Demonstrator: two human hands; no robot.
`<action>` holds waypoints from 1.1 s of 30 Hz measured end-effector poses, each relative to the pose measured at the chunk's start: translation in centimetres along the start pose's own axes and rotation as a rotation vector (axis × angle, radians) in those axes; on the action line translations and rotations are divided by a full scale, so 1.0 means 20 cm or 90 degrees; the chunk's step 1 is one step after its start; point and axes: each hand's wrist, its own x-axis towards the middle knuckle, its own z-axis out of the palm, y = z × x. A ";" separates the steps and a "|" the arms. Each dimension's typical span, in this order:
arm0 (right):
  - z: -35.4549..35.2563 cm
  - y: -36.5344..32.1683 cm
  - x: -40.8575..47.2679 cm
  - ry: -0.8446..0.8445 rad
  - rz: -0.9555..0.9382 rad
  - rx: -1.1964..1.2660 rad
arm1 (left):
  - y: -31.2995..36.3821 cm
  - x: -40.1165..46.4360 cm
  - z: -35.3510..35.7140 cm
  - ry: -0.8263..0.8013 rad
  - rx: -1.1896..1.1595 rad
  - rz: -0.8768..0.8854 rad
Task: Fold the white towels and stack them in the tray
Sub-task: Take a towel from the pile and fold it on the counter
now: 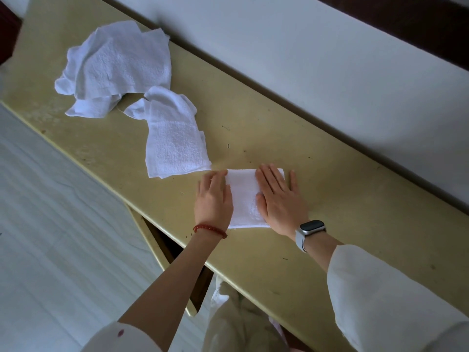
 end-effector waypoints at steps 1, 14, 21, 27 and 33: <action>0.00 0.00 0.00 -0.003 0.001 -0.001 | -0.03 -0.02 0.01 -0.001 0.054 0.084; -0.01 0.01 0.00 -0.008 -0.007 -0.014 | -0.15 -0.03 0.03 -0.260 0.476 0.326; -0.03 0.13 -0.02 -0.052 -0.019 0.087 | -0.19 -0.04 0.00 -0.270 0.423 0.279; -0.06 0.17 -0.02 -0.057 0.038 0.070 | -0.20 -0.07 0.01 -0.202 0.398 0.259; -0.19 0.15 0.09 -0.005 0.143 0.149 | -0.08 0.00 -0.01 -0.043 0.236 0.349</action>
